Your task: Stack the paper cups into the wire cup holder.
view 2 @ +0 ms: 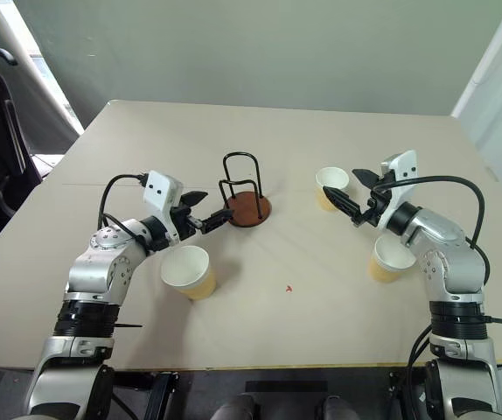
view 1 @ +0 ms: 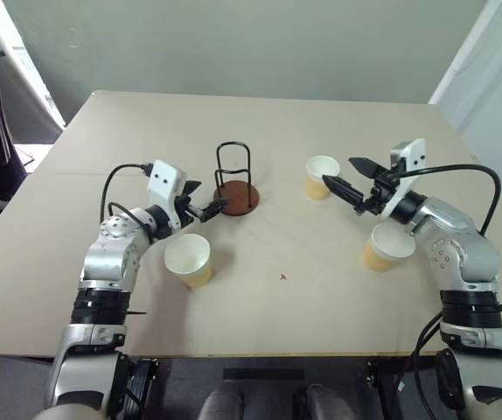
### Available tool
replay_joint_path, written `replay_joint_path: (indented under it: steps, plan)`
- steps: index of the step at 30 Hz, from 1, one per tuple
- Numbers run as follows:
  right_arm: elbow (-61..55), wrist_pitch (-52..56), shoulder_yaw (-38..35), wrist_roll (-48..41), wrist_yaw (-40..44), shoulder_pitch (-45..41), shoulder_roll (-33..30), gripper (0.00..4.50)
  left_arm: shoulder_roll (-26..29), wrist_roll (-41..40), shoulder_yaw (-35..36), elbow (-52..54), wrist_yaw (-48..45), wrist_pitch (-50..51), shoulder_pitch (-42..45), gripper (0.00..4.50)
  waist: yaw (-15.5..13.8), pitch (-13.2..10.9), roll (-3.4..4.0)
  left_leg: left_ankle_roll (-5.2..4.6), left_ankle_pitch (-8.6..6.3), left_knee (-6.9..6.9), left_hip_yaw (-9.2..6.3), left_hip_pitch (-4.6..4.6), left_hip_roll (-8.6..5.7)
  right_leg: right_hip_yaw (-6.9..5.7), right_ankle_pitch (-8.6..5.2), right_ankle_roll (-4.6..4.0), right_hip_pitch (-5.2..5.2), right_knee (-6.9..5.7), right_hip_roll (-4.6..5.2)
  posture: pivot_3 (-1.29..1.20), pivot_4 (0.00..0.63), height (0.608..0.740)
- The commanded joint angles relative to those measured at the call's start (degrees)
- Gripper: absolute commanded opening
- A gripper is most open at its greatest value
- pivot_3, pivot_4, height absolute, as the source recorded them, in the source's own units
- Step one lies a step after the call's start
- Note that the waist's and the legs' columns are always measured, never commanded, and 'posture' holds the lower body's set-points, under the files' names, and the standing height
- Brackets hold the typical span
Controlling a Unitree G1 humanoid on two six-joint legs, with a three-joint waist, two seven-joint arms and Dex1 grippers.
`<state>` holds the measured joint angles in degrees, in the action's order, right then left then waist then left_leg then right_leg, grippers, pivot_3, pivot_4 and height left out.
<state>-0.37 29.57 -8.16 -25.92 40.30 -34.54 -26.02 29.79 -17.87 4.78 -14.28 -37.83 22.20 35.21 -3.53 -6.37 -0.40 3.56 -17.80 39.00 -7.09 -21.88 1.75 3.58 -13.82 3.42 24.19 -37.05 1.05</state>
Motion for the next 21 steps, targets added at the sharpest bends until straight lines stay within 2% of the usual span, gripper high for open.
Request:
replay_joint_path:
  steps: [1,11,21]
  plan:
    - [-2.28,-0.31,-0.21,-0.99,0.59,-0.11,-0.65,4.5,-0.31,0.91,1.34,-0.28,1.72,-1.78,1.92,4.46,0.0,0.0,0.0,0.0,0.0,0.0,0.0,0.0,0.0,0.0,0.0,0.0,0.0,0.0,0.0,0.0,0.15,0.74]
    - [-7.35,2.93,1.52,-4.01,7.57,2.62,-4.87,4.5,-0.8,2.04,-0.04,-0.88,1.15,-1.58,3.46,4.46,-0.05,0.0,0.0,0.0,0.0,0.02,0.01,-0.01,-0.02,-0.02,0.0,0.0,-0.03,0.01,-0.01,0.0,0.15,0.74]
    - [-8.23,2.94,1.84,-4.27,7.57,2.73,-5.44,4.5,-0.89,3.7,-0.94,-5.26,-0.45,-3.34,6.6,4.46,-0.05,0.0,0.0,0.0,0.0,0.05,-0.01,0.01,0.0,-0.02,0.0,0.0,-0.06,0.0,-0.02,0.0,0.15,0.74]
